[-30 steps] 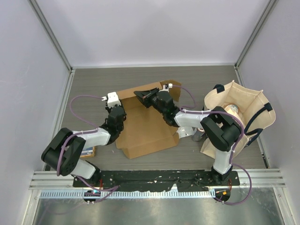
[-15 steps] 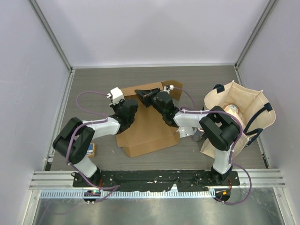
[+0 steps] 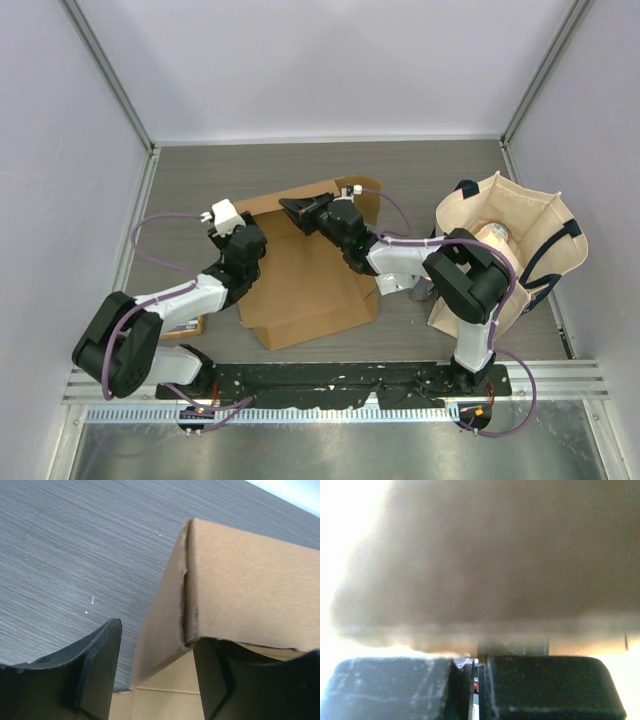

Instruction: Fold the paper box

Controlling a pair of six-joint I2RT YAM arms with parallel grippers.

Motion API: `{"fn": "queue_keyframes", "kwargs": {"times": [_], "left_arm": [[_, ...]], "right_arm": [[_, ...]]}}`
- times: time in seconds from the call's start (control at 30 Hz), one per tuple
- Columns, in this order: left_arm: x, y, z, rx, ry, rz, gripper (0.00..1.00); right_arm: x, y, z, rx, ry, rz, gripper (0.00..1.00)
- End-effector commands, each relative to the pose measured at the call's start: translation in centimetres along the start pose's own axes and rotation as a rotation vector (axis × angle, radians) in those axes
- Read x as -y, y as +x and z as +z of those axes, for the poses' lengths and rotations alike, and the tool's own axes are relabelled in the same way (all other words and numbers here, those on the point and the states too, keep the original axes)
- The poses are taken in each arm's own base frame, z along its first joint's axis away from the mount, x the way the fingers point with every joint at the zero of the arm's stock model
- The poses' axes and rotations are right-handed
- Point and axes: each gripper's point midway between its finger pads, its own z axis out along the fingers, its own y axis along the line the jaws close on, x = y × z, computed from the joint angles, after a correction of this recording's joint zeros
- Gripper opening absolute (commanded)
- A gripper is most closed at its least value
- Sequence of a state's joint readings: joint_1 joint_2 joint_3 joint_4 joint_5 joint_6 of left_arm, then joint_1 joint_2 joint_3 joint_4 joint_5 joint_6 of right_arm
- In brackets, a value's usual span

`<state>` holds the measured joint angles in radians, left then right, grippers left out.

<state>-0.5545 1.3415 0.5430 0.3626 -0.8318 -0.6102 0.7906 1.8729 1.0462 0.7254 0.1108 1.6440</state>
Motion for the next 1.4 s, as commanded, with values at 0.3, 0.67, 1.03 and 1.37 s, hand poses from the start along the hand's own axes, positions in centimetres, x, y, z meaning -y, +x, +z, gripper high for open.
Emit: {"fn": "queue_keyframes", "kwargs": {"times": [0.3,0.67,1.03,1.37], "left_arm": [[0.6,-0.6,1.1,0.015,-0.034,0.014,0.46],[0.4,0.6,3.7,0.027,-0.185,0.072,0.0],[2.1,-1.2,-1.2,0.004,0.199,-0.051,0.68],[0.0,-3.9,-3.7,0.019,0.347,-0.222,0.69]], "right_arm": [[-1.6,0.6,0.0,-0.015,-0.049,0.035,0.02],[-2.4,0.4,0.2,-0.002,-0.066,0.058,0.02],[-1.4,-0.9,0.4,0.025,-0.049,0.053,0.01],[-2.1,-0.9,0.9,0.024,-0.051,0.073,0.05]]}}
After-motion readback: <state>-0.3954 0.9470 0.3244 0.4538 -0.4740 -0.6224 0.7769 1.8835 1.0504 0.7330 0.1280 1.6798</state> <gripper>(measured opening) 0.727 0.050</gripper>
